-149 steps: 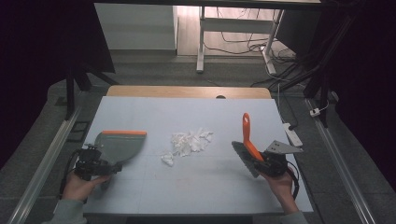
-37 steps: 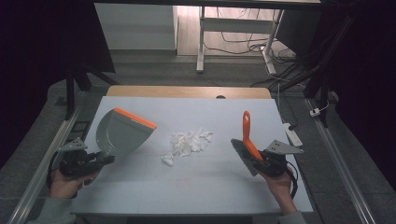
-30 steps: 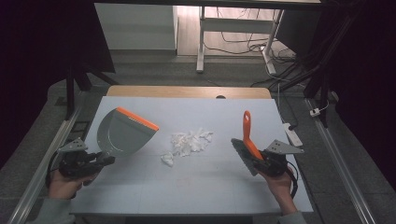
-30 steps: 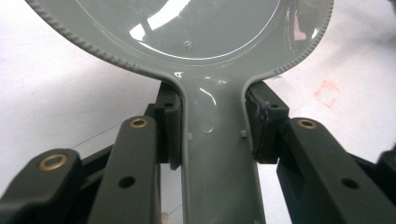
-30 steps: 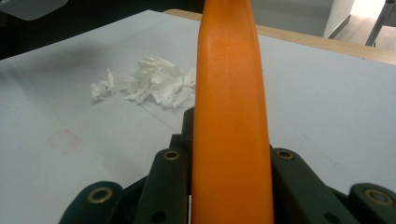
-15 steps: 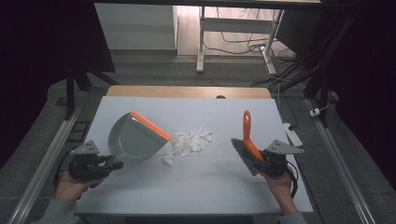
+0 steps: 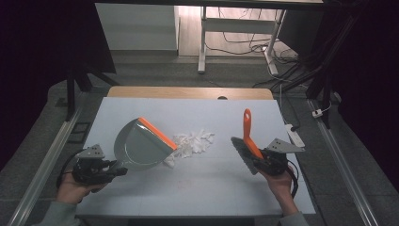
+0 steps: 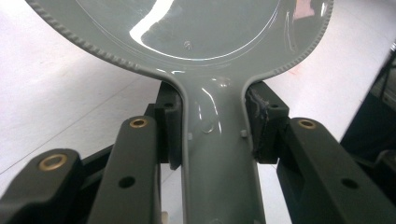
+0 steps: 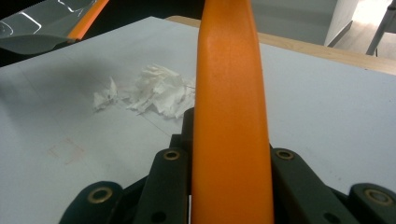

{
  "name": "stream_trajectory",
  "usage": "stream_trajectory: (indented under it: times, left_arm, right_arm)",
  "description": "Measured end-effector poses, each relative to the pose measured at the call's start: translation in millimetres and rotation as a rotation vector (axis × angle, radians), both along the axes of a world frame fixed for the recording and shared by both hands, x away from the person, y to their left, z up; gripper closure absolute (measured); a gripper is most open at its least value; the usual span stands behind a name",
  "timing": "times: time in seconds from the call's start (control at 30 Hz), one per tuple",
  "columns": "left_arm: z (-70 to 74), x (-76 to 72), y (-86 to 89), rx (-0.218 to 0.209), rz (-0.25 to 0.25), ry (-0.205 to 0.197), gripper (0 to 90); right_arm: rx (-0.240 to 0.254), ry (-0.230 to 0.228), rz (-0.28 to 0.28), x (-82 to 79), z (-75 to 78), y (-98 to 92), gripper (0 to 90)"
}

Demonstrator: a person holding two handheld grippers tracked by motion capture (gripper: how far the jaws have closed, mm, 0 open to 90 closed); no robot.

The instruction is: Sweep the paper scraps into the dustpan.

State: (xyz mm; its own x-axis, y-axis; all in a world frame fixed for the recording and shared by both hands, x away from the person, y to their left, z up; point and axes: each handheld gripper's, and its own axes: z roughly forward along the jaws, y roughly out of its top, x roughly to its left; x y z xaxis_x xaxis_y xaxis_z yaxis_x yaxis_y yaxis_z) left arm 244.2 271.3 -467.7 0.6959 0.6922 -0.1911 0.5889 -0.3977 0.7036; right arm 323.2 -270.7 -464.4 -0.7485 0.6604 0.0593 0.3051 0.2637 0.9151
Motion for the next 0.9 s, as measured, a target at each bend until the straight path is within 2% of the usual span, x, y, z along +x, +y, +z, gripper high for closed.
stream_trajectory:
  times: [0.13,0.33,0.53,0.9]
  left_arm:
    - [-0.9,-1.1,-0.3,0.016,-0.033,0.008,61.1]
    - [-2.8,-2.0,2.9,0.034,-0.043,0.026,61.1]
    - [-6.4,-2.9,2.5,0.07,-0.076,0.046,61.1]
    - [-12.5,-5.0,-3.4,0.1,-0.131,0.083,61.1]
  right_arm:
    - [0.009,-0.005,0.005,2.5,1.7,3.2,76.8]
    - [0.012,-0.01,0.009,4.8,3.5,6.7,76.8]
    - [0.009,-0.009,0.004,7.3,4.4,10.4,76.8]
    - [0.013,0.012,-0.019,17.6,5.8,19.3,76.8]
